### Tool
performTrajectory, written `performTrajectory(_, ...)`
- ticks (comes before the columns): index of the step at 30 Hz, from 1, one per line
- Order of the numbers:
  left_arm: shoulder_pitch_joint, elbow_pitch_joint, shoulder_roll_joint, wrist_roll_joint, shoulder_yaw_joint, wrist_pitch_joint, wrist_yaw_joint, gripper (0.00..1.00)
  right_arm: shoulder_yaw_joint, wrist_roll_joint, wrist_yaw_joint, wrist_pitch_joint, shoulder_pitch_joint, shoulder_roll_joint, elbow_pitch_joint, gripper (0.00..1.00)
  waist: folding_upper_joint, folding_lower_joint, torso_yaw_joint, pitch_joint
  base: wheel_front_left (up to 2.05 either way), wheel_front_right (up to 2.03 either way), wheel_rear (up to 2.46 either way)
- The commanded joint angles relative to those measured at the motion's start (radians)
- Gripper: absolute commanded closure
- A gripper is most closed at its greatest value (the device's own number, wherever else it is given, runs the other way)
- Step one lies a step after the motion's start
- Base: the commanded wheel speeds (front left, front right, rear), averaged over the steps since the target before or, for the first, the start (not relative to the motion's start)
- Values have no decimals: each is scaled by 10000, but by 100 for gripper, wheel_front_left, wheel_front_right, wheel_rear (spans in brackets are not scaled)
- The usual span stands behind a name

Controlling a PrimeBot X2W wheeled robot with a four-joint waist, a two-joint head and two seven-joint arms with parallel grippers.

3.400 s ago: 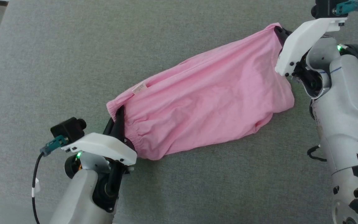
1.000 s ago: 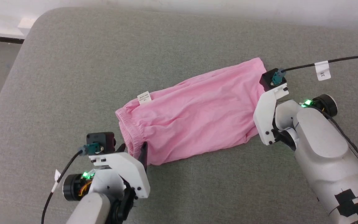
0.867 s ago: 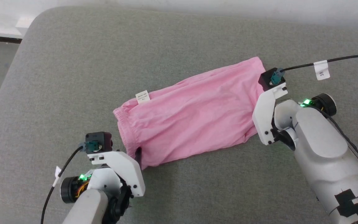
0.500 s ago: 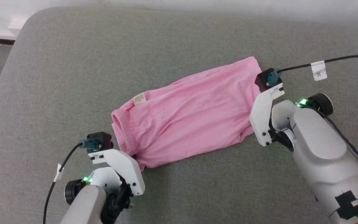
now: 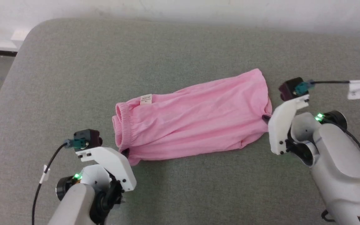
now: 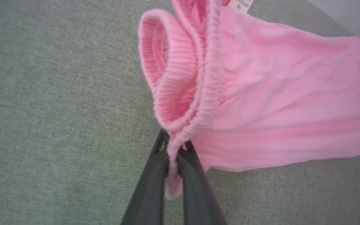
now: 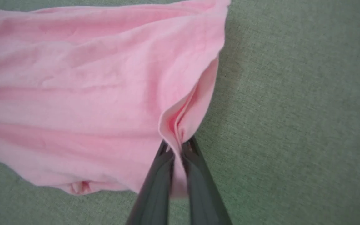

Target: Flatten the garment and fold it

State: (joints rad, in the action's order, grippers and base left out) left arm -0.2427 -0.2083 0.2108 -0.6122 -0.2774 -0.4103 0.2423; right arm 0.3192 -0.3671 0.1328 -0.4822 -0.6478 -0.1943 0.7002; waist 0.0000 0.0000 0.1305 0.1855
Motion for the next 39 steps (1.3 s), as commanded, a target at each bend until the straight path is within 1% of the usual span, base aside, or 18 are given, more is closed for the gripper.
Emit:
performTrajectory(1,-6,78,189,-51,137,-43,-15,100,-300,-167,-21,99,473,-110,-375,100,0,0,-151,-191,0,0,0)
performTrajectory(4,163,140,365,-107,190,-246,37,100,-870,-337,-21,124,1364,-137,-1219,100,0,0,-252,-317,0,0,0)
performTrajectory(8,369,157,508,-237,184,-602,61,100,-1553,-318,-21,-141,2806,-13,-2498,100,0,0,-363,-401,0,0,0)
performTrajectory(9,369,157,508,-237,184,-602,61,100,-1553,-318,-21,-141,2806,-13,-2498,100,0,0,-363,-401,0,0,0)
performTrajectory(13,592,190,504,-330,138,-891,207,100,-2147,-178,-21,-581,4136,376,-3748,100,0,0,-467,-434,0,0,0)
performTrajectory(17,715,168,516,-447,147,-1064,260,100,-2582,7,-21,-1037,4994,795,-4673,100,0,0,-541,-444,0,0,0)
performTrajectory(18,720,192,509,-470,155,-1069,265,73,-2670,26,-21,-1099,5115,876,-4867,94,0,0,-546,-444,0,0,0)
performTrajectory(19,724,249,472,-541,178,-1085,258,0,-2714,-22,-21,-1164,5218,951,-5054,53,0,0,-544,-445,0,0,0)
performTrajectory(20,722,354,447,-589,227,-1034,258,0,-2795,-95,-21,-1184,5303,1016,-5250,0,0,0,-544,-455,0,0,0)
performTrajectory(24,833,1027,425,-826,688,-687,394,0,-3262,-359,-21,-1327,5529,1156,-6037,0,0,0,-535,-508,0,0,0)
performTrajectory(28,1064,2136,599,-908,1208,-416,658,0,-3915,-561,-21,-1653,5549,1121,-6760,0,0,0,-493,-561,0,0,0)
performTrajectory(31,1268,2866,755,-883,1561,-185,824,0,-4302,-515,-21,-1936,5351,923,-6979,0,0,0,-456,-542,0,0,0)
performTrajectory(33,1333,3232,852,-680,1725,200,883,0,-4422,-548,-21,-2149,5130,818,-6867,0,0,0,-434,-497,0,0,0)
performTrajectory(35,1305,3391,1034,-139,1798,1004,824,0,-4321,-496,-21,-2394,4894,604,-6610,0,0,0,-400,-433,0,0,0)
performTrajectory(36,1255,3442,1074,96,1769,1537,646,0,-4233,-549,-21,-2522,4769,526,-6435,0,0,0,-383,-395,0,0,0)
performTrajectory(38,1086,3399,1110,672,1787,3072,263,0,-3856,-408,-21,-2725,4541,122,-6087,0,0,0,-326,-292,0,0,0)
performTrajectory(39,1029,3276,1156,939,1712,3812,-14,0,-3709,-447,-21,-2780,4426,4,-5893,0,0,0,-308,-248,0,0,0)
